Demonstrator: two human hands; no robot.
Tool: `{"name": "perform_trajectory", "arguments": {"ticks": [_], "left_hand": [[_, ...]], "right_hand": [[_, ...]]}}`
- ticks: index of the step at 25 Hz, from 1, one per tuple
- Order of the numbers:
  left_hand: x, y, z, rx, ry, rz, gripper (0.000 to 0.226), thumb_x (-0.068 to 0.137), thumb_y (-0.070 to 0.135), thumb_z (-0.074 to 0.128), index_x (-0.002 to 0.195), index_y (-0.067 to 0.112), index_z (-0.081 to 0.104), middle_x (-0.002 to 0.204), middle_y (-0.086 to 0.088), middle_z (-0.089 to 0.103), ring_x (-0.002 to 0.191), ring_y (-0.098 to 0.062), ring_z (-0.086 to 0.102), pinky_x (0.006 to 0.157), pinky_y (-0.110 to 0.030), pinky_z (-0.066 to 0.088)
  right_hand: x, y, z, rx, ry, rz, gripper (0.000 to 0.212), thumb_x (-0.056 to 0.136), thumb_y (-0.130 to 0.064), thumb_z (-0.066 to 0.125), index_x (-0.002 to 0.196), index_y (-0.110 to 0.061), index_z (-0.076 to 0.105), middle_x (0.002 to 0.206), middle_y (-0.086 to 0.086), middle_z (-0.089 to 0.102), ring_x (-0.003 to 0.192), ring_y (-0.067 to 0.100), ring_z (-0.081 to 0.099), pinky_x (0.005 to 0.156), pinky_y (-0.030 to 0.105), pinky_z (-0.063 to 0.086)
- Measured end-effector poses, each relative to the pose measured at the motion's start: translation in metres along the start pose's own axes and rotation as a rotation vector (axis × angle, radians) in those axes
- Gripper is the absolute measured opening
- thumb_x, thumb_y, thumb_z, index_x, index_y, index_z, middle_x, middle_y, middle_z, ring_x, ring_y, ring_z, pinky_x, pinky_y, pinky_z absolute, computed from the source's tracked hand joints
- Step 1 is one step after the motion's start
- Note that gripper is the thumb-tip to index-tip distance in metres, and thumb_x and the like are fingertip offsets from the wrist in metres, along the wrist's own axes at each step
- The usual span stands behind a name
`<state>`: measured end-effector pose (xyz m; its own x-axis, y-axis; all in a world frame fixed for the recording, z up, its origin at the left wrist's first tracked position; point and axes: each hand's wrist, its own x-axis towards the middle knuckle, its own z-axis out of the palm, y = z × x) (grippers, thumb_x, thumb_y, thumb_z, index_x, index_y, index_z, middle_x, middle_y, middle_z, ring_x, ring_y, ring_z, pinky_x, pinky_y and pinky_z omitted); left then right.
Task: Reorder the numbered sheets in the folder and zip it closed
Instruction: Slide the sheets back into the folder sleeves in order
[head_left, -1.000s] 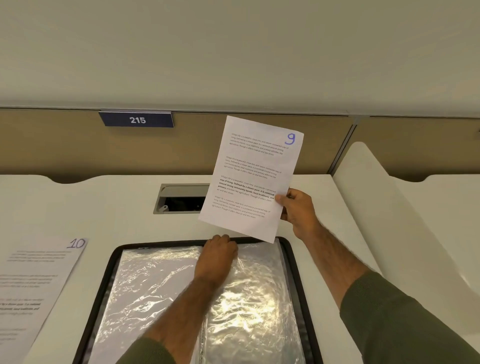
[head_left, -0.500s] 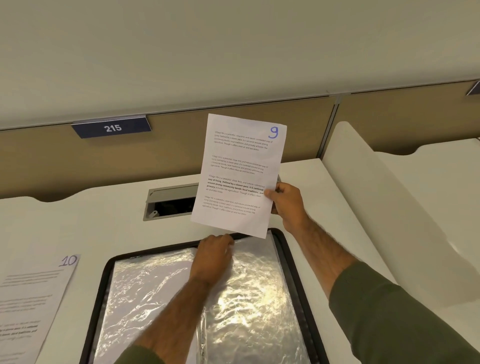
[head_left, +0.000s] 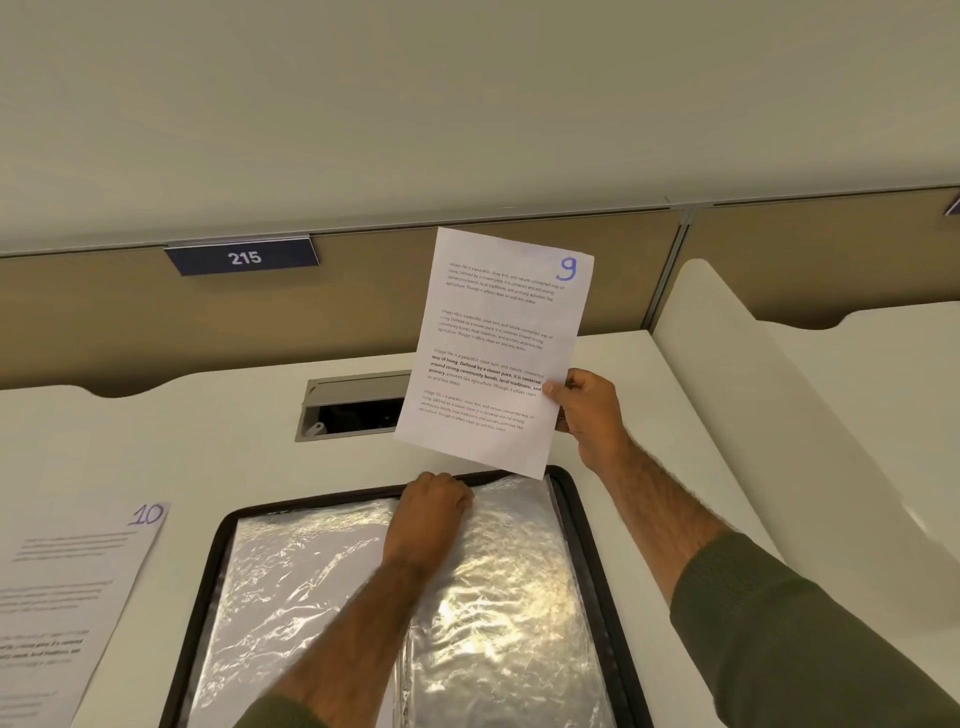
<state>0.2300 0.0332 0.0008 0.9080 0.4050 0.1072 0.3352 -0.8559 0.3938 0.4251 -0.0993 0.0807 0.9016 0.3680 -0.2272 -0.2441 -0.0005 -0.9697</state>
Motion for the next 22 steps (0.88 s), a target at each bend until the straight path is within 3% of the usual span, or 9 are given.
{"name": "perform_trajectory", "arguments": {"ticks": [5,12,18,22], "left_hand": [[0.0,0.009,-0.01,0.063,-0.019,-0.032,0.005,0.098,0.024,0.061,0.093,0.024,0.061,0.091,0.008,0.063,0.083,-0.012,0.049,0.076,-0.029,0.042],[-0.016,0.021,-0.005,0.011,-0.159,-0.095,0.012,0.105,0.025,0.037,0.093,0.024,0.041,0.072,0.004,0.053,0.062,-0.015,0.048,0.054,-0.032,0.035],[-0.014,0.013,-0.007,-0.132,-0.215,-0.077,0.007,0.104,0.032,0.044,0.103,0.026,0.046,0.086,0.005,0.065,0.075,-0.014,0.06,0.068,-0.037,0.05],[-0.011,0.005,-0.009,-0.207,-0.165,-0.097,0.008,0.1,0.029,0.05,0.095,0.032,0.056,0.092,0.014,0.067,0.083,-0.006,0.061,0.078,-0.037,0.054]], "right_hand": [[-0.008,-0.006,-0.008,0.002,0.006,-0.008,0.012,0.095,-0.005,0.066,0.106,-0.005,0.07,0.107,0.01,0.075,0.089,0.025,0.073,0.061,0.03,0.061],[-0.011,-0.017,-0.01,0.018,0.008,-0.045,0.017,0.096,-0.006,0.065,0.112,-0.005,0.069,0.108,0.007,0.075,0.091,0.022,0.074,0.062,0.029,0.06],[-0.008,-0.011,0.012,0.034,-0.026,-0.033,0.016,0.094,-0.001,0.066,0.105,-0.011,0.07,0.113,0.01,0.073,0.096,0.025,0.073,0.063,0.031,0.061],[-0.006,-0.001,0.024,0.008,-0.039,-0.012,0.019,0.093,0.0,0.066,0.109,-0.009,0.069,0.111,0.009,0.074,0.096,0.026,0.073,0.07,0.038,0.063]]}}
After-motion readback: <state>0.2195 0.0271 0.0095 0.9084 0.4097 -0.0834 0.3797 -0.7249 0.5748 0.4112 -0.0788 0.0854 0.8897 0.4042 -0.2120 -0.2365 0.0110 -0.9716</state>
